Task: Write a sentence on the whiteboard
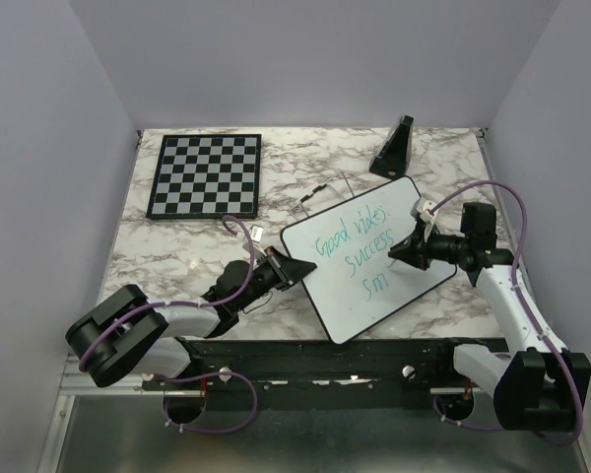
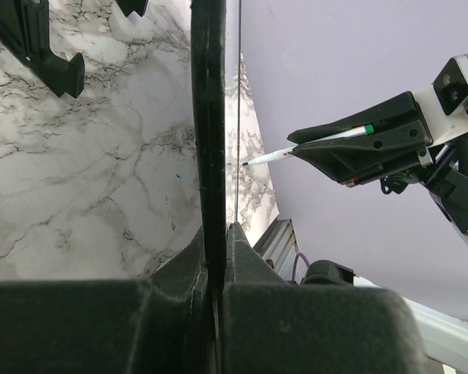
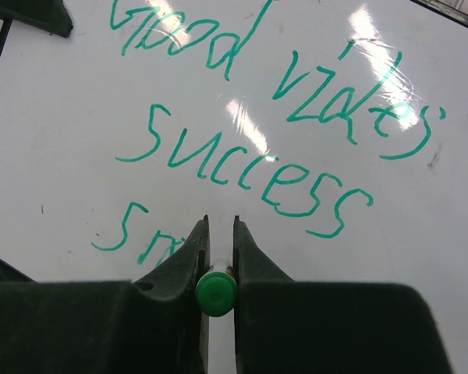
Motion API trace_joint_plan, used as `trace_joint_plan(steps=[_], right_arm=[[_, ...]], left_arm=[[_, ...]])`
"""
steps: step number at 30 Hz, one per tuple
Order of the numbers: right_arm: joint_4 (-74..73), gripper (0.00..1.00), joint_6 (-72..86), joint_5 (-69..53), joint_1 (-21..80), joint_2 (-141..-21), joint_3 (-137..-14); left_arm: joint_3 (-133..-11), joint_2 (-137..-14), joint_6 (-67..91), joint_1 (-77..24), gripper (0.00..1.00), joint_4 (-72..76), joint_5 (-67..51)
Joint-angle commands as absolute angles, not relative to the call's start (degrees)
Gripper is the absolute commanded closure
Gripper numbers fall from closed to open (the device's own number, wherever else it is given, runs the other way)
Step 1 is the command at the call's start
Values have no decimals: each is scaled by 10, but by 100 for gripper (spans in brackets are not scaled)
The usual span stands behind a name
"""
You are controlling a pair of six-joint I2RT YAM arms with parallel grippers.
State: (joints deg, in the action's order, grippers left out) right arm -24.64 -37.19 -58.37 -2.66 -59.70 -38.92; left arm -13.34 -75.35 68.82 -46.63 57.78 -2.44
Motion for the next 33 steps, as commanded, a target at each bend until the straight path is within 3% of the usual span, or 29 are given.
trace_joint_plan(steps=[1,16,33], right_arm=[[-209,99,-358,-570,-20,-603,-374],[-248,99,-381,-548,-2,-636,-386],[-325,99,-410,-561,-3,-585,-404]], left_arm=[[-141,-757,676,-470,100,647,-33],[-141,-758,677,-471,100,649,-34],[-142,-764,673,-472,100,648,-34]])
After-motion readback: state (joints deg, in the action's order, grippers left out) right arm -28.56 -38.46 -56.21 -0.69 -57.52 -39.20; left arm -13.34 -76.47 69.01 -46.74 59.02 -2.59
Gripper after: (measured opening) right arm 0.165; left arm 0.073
